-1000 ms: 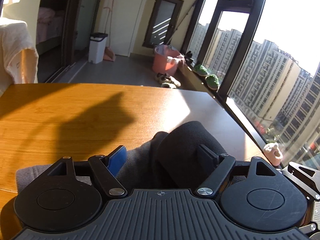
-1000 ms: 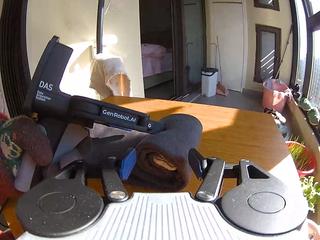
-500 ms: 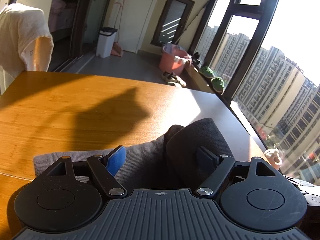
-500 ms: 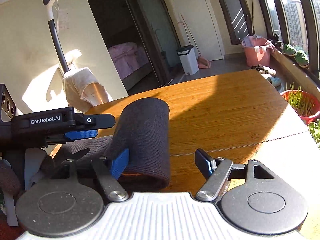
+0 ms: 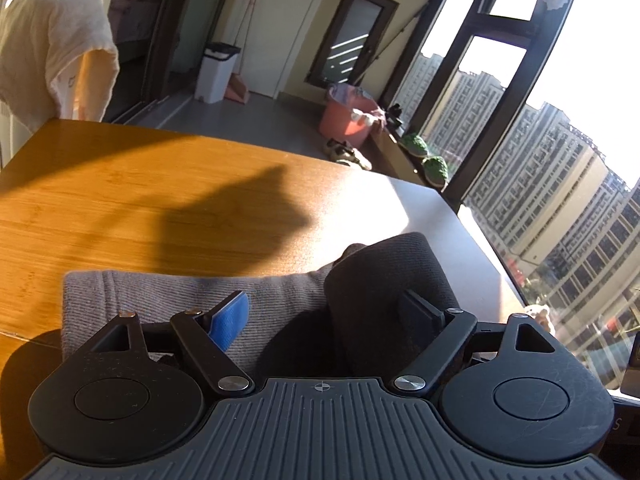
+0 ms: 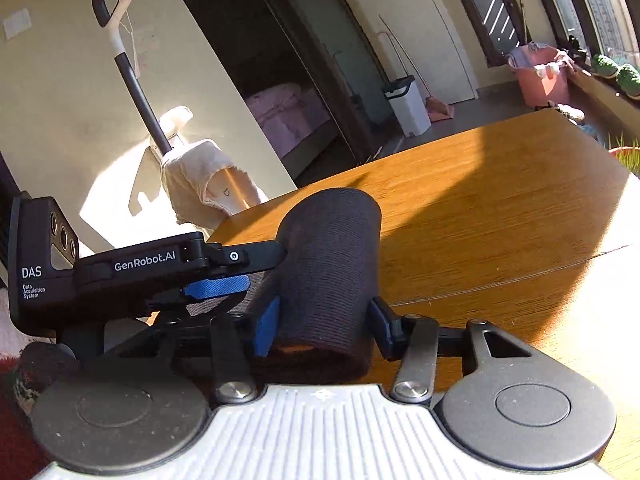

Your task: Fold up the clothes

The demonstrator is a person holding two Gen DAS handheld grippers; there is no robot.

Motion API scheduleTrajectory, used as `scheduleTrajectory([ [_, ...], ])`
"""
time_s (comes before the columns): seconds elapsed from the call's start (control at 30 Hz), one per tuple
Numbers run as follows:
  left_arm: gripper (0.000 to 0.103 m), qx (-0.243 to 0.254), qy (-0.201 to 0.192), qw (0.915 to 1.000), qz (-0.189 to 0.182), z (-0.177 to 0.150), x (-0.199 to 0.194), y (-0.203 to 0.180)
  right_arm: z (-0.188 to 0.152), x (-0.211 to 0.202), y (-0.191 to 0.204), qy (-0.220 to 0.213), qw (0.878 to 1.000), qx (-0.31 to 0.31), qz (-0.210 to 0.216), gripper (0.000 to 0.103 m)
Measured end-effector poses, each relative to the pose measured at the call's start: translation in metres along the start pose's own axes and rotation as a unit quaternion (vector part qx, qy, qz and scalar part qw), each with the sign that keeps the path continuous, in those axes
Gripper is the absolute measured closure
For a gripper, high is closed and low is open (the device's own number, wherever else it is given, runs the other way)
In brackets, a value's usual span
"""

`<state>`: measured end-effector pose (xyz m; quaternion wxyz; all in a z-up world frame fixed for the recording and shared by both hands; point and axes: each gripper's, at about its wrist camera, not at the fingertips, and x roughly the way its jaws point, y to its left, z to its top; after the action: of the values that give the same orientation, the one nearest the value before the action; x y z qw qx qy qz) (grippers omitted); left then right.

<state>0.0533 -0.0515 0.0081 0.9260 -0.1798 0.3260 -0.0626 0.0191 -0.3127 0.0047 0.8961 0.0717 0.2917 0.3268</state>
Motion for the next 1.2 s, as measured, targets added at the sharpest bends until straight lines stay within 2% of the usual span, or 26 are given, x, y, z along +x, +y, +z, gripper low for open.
scheduleTrajectory([
  [0.07,0.019,-0.014,-0.005,0.9999,-0.005,0.007,-0.008,0.005,0.0,0.002,0.031,-0.005,0.996,-0.086,-0.031,0.055],
  [0.13,0.019,-0.024,-0.022,0.9994,-0.014,0.015,-0.021,0.008,0.0,0.006,0.052,-0.01,0.989,-0.139,-0.05,0.055],
  [0.23,0.013,-0.01,-0.036,0.9991,-0.017,0.022,-0.036,0.003,-0.003,0.007,0.073,-0.015,0.983,-0.178,-0.042,0.052],
  [0.33,0.016,0.034,-0.031,0.9988,0.019,0.017,-0.031,-0.007,-0.005,0.006,0.071,-0.017,0.987,-0.157,-0.01,0.044],
  [0.37,0.015,0.041,-0.03,0.9983,0.029,0.014,-0.028,-0.007,-0.006,0.006,0.069,-0.017,0.989,-0.146,-0.004,0.036],
  [0.47,0.014,0.027,-0.024,0.999,0.025,0.007,-0.024,0.008,-0.006,0.012,0.059,-0.015,0.994,-0.106,0.0,0.022],
  [0.53,0.013,0.015,-0.024,0.9993,0.023,0.005,-0.025,0.016,-0.005,0.019,0.052,-0.01,0.997,-0.067,0.026,0.022],
  [0.6,0.013,0.003,-0.022,0.9996,0.019,0.005,-0.025,0.022,-0.005,0.026,0.044,-0.004,0.999,-0.026,0.039,0.025],
  [0.67,0.013,-0.003,-0.014,0.9998,0.012,0.005,-0.021,0.023,-0.003,0.025,0.035,-0.001,0.999,-0.002,0.045,0.046],
  [0.7,0.013,-0.003,-0.01,0.9999,0.011,0.004,-0.019,0.021,-0.001,0.02,0.03,-0.001,0.999,0.0,0.044,0.05],
  [0.77,0.014,0.0,-0.009,0.9999,0.014,0.004,-0.014,0.017,0.004,0.01,0.019,-0.003,0.999,0.002,0.043,0.065],
  [0.8,0.015,-0.003,-0.009,0.9999,0.009,0.005,-0.013,0.015,0.007,0.003,0.017,-0.011,0.999,-0.015,0.028,0.068],
  [0.83,0.015,-0.008,-0.009,0.9999,-0.003,0.007,-0.014,0.014,0.01,-0.009,0.022,-0.033,0.997,-0.07,-0.019,0.085],
  [0.87,0.015,-0.013,-0.009,0.9998,-0.015,0.009,-0.016,0.013,0.013,-0.017,0.029,-0.047,0.989,-0.129,-0.063,0.089],
  [0.93,0.014,-0.013,-0.021,0.9995,-0.019,0.014,-0.023,0.011,0.019,-0.022,0.036,-0.047,0.974,-0.202,-0.091,0.089],
  [0.97,0.014,-0.013,-0.028,0.9994,-0.016,0.017,-0.026,0.01,0.022,-0.022,0.037,-0.041,0.973,-0.208,-0.095,0.089],
  [1.07,0.012,-0.02,-0.036,0.9989,-0.024,0.024,-0.032,0.011,0.025,-0.011,0.029,-0.025,0.981,-0.173,-0.085,0.089],
  [1.2,0.012,-0.011,-0.028,0.9993,-0.021,0.023,-0.029,0.008,0.017,0.007,0.012,-0.003,0.992,-0.103,-0.077,0.088],
])
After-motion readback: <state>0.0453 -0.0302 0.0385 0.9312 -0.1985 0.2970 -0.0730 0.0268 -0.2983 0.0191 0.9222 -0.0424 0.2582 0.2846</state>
